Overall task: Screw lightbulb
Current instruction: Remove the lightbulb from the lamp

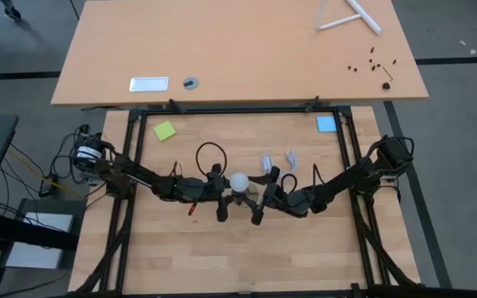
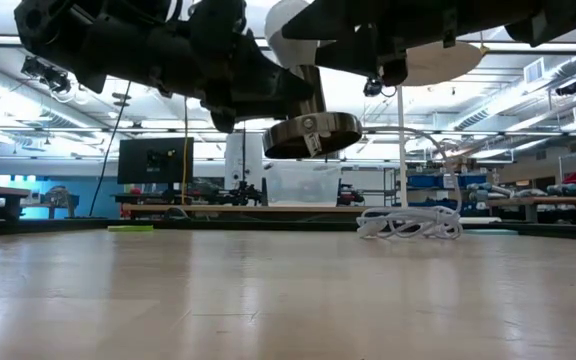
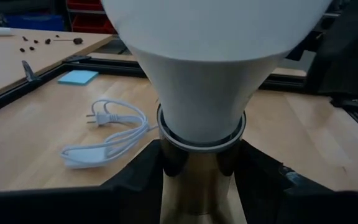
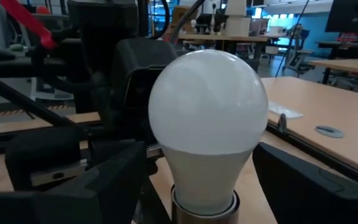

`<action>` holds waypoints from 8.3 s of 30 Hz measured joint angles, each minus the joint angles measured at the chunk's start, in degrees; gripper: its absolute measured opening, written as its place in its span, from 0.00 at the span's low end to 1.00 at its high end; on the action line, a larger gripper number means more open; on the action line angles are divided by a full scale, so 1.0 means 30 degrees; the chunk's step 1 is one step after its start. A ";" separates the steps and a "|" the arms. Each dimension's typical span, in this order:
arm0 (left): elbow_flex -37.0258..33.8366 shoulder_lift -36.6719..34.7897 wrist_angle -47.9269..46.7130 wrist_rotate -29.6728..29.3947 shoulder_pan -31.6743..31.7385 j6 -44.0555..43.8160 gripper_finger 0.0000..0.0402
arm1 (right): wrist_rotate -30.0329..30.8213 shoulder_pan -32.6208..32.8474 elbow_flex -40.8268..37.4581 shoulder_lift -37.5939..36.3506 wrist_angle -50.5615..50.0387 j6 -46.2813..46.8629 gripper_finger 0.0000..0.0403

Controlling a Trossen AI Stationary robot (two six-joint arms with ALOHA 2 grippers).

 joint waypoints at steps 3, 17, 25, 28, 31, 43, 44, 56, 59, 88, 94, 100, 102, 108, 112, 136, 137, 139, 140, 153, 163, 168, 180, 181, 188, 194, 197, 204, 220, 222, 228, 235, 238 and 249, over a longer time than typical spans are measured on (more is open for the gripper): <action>0.0000 0.0000 0.0007 0.0044 0.0000 -0.0049 0.37 | -0.0036 -0.0005 0.0000 0.0000 0.0005 0.0009 0.76; 0.0000 0.0000 0.0129 0.0566 -0.0080 -0.0073 0.37 | -0.0895 -0.0488 0.0007 0.0000 -0.0015 -0.0066 0.70; 0.0007 0.0000 -0.0096 0.1103 -0.0189 0.0282 0.37 | -0.1106 -0.0314 0.0000 0.0022 -0.0117 -0.0111 0.58; 0.0015 0.0000 -0.0088 0.1654 -0.0276 0.0430 0.37 | -0.1191 -0.0142 0.0000 0.0022 -0.0131 -0.0129 0.57; 0.0032 0.0000 -0.0147 0.2359 -0.0291 0.0468 0.37 | -0.1261 0.0055 0.0000 0.0022 -0.0131 -0.0198 0.57; 0.0044 -0.0175 -0.0698 0.4939 -0.0313 0.1309 0.37 | -0.3436 0.0341 -0.0007 0.0022 -0.0464 -0.0282 0.57; 0.0036 -0.0252 -0.0836 0.5293 -0.0321 0.1487 0.37 | -0.3836 0.0313 -0.0007 0.0022 -0.0555 -0.0484 0.57; 0.0002 -0.0321 -0.1099 0.7536 -0.0277 0.1598 0.37 | -0.5787 0.0248 0.0007 -0.0485 -0.1888 -0.1837 0.57; 0.0035 -0.0364 -0.1043 0.7433 -0.0256 0.1675 0.37 | -0.5511 0.0249 0.0007 -0.1039 -0.2583 -0.1512 0.57; 0.1357 -0.0299 -0.8722 0.2625 0.0087 0.2535 0.37 | -0.9208 -0.1866 1.2422 -0.2095 -2.8982 0.5562 0.85; 0.2057 -0.0313 -0.9764 0.1752 0.0095 0.2881 0.37 | -1.0542 -0.2543 1.7074 0.1468 -3.4129 0.4879 0.85; 0.2514 -0.0321 -1.0728 0.1165 0.0095 0.2942 0.37 | -1.0898 -0.2626 1.9661 0.3715 -3.6169 0.4061 0.86; 0.2528 -0.0321 -1.0758 0.1135 0.0095 0.2872 0.37 | -1.1025 -0.2637 2.0119 0.4090 -3.6278 0.3877 0.86; 0.2543 -0.0321 -1.0514 0.1274 0.0073 0.2569 0.37 | -1.1471 -0.2895 2.0295 0.4889 -3.6879 0.3744 0.86; 0.2557 -0.0328 -1.0295 0.1392 0.0073 0.2463 0.37 | -1.1532 -0.3017 2.0291 0.4852 -3.6734 0.3744 0.86; 0.2579 -0.0357 -1.0040 0.1934 0.0087 0.2871 0.37 | -1.1621 -0.3096 2.0283 0.5129 -3.7462 0.1159 0.70; 0.2579 -0.0357 -1.0036 0.2057 0.0091 0.2896 0.37 | -1.1639 -0.3082 2.0286 0.5129 -3.7489 0.0566 0.70; 0.2579 -0.0357 -1.0022 0.2278 0.0095 0.2951 0.37 | -1.1656 -0.3000 2.0291 0.5129 -3.7589 -0.1055 0.70; 0.2579 -0.0357 -1.0019 0.2350 0.0095 0.2958 0.37 | -1.1656 -0.2971 2.0291 0.5129 -3.7624 -0.2050 0.70; 0.2586 -0.0364 -0.9993 0.2796 0.0094 0.3009 0.37 | -0.9117 -0.2058 2.0254 0.5129 -3.7907 -0.7183 0.77; 0.2572 -0.0357 -1.0143 0.2907 0.0066 0.3038 0.37 | -0.7950 -0.1311 2.0357 0.5129 -3.7891 -0.3062 0.85; 0.2572 -0.0357 -0.9992 0.2825 0.0066 0.2982 0.37 | -0.7942 -0.1334 2.2071 0.5129 -3.9198 0.1824 0.85; 0.2543 -0.0328 -1.0288 0.2747 0.0066 0.2827 0.37 | -1.1918 -0.2766 2.3457 0.5501 -4.0269 1.2441 0.87; 0.2543 -0.0328 -1.0359 0.2740 0.0066 0.2813 0.37 | -1.1918 -0.2867 2.3445 0.5587 -4.0366 1.2648 0.87; 0.2543 -0.0328 -1.0419 0.2710 0.0058 0.2681 0.37 | -1.1843 -0.3223 2.3463 0.6114 -4.0252 1.3620 0.87; 0.2543 -0.0328 -1.0455 0.2700 0.0066 0.2531 0.37 | -1.1791 -0.3264 2.3474 0.6634 -4.0199 1.3969 0.87; 0.2543 -0.0328 -1.0555 0.2696 0.0066 0.2493 0.37 | -1.1787 -0.3257 2.3460 0.6754 -4.0347 1.4094 0.86; 0.2543 -0.0328 -1.0714 0.2699 0.0062 0.2466 0.37 | -1.1776 -0.3246 2.3452 0.7042 -4.0324 1.4012 0.81; 0.2565 -0.0335 -1.0712 0.2776 0.0063 0.2535 0.37 | -1.1765 -0.3057 2.3460 0.7031 -4.0451 0.6308 0.70; 0.2565 -0.0335 -1.0717 0.2776 0.0058 0.2535 0.37 | -1.1774 -0.3053 2.3460 0.7031 -4.0464 0.4819 0.69; 0.2572 -0.0335 -1.0683 0.2652 0.0073 0.2492 0.37 | -1.1683 -0.2956 2.3482 0.7023 -4.0665 -0.1292 0.70; 0.2618 -0.0374 -1.0483 0.2670 0.0066 0.2853 0.37 | -1.0876 -0.2538 2.4227 0.7025 -4.1260 -0.2629 0.71; 0.2659 -0.0452 -1.0243 0.2907 0.0044 0.2907 0.37 | -1.0826 -0.2289 2.5194 0.7067 -4.1798 -0.1002 0.71; 0.2321 -0.0089 -1.1294 0.3347 0.0037 0.2869 0.37 | -0.9740 -0.2339 2.6896 0.6957 -4.3347 0.8181 0.84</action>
